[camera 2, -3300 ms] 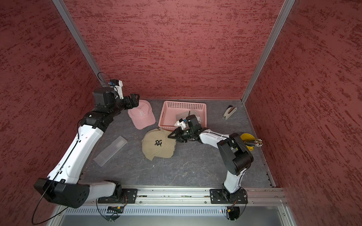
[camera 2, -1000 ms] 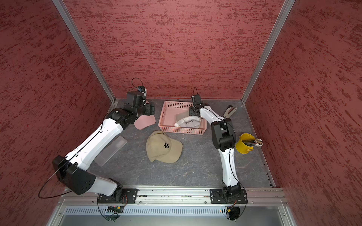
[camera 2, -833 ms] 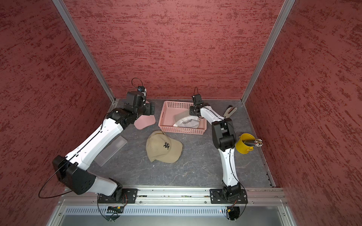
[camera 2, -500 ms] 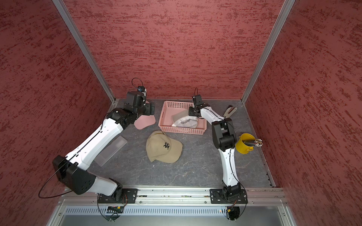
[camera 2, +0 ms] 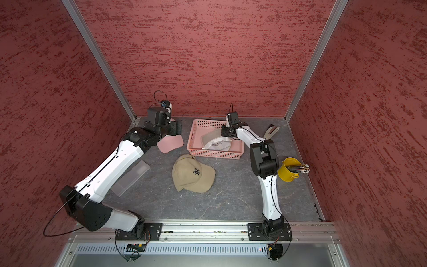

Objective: Turn the baseball cap inside out
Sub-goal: Pick up the baseball cap from the basket.

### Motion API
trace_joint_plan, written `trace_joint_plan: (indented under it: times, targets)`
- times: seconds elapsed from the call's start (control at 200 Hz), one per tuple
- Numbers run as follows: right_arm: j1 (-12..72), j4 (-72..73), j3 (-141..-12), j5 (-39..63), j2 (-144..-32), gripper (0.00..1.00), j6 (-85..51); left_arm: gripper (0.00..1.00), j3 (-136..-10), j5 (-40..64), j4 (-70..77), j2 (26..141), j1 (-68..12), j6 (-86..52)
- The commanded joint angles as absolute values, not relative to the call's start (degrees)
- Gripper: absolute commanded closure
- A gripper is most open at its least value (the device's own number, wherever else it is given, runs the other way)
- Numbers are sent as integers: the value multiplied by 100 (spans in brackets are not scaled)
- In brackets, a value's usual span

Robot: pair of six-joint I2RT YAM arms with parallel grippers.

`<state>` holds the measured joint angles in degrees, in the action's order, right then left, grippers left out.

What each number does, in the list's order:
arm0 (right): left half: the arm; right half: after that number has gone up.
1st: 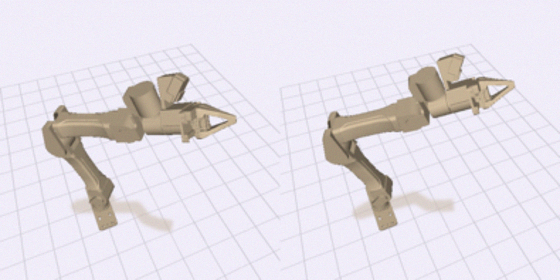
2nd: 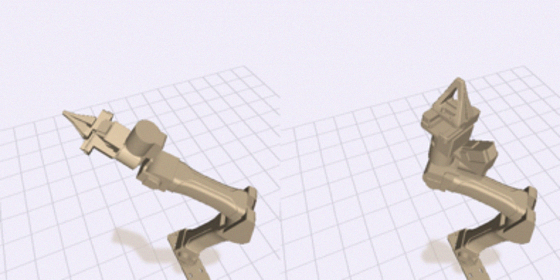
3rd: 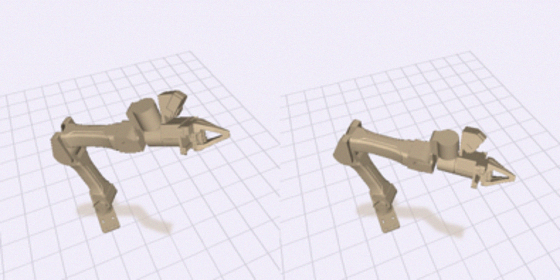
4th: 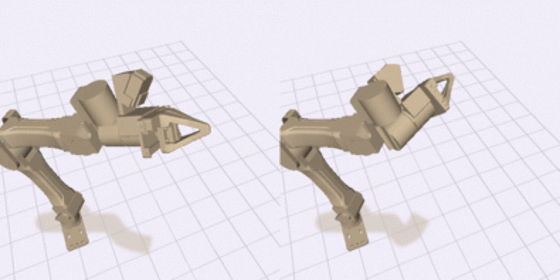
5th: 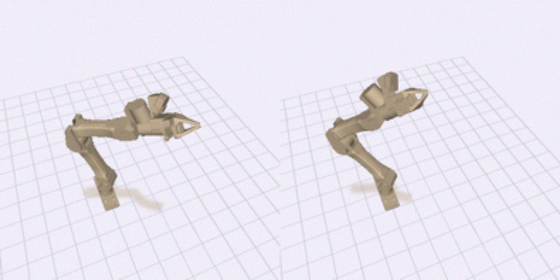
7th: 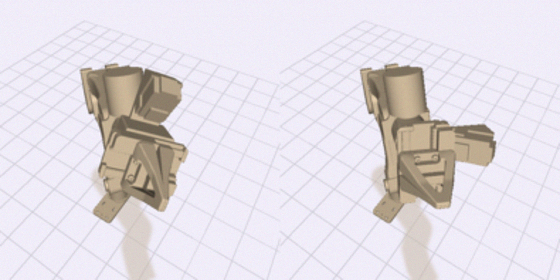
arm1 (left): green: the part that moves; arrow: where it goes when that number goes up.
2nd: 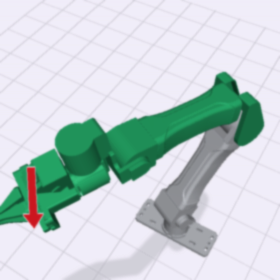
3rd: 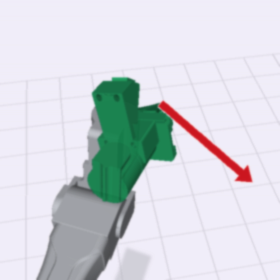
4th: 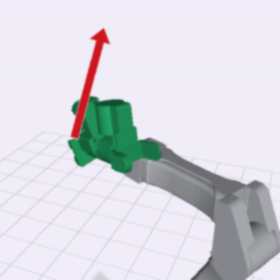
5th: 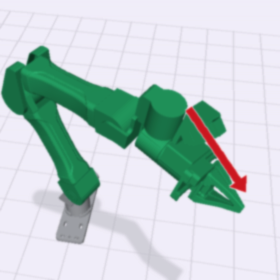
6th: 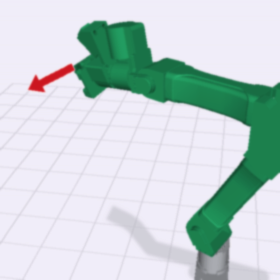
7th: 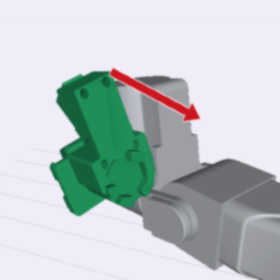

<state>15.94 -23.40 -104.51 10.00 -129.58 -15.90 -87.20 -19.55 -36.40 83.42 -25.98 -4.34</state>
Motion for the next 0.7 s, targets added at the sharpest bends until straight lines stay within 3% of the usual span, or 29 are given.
trace_joint_plan:
  times: [0.0,0.255,0.451,0.691]
  targets:
    - [1559,-1961,-10049,1203,-12614,100,-1491,8,-8901,-1895,-3697,8163,-2551,-369]
    - [1564,-1291,-9383,1784,-11383,100,-1582,8,-9083,-1545,-3831,8220,-2462,-352]
    - [1564,-1497,-9255,2268,-10500,100,-1044,7,-9166,278,-3939,8392,-2344,372]
    - [1595,-2138,-9082,3326,-9581,100,-30,5,-9257,1507,-4039,8537,-1994,1173]
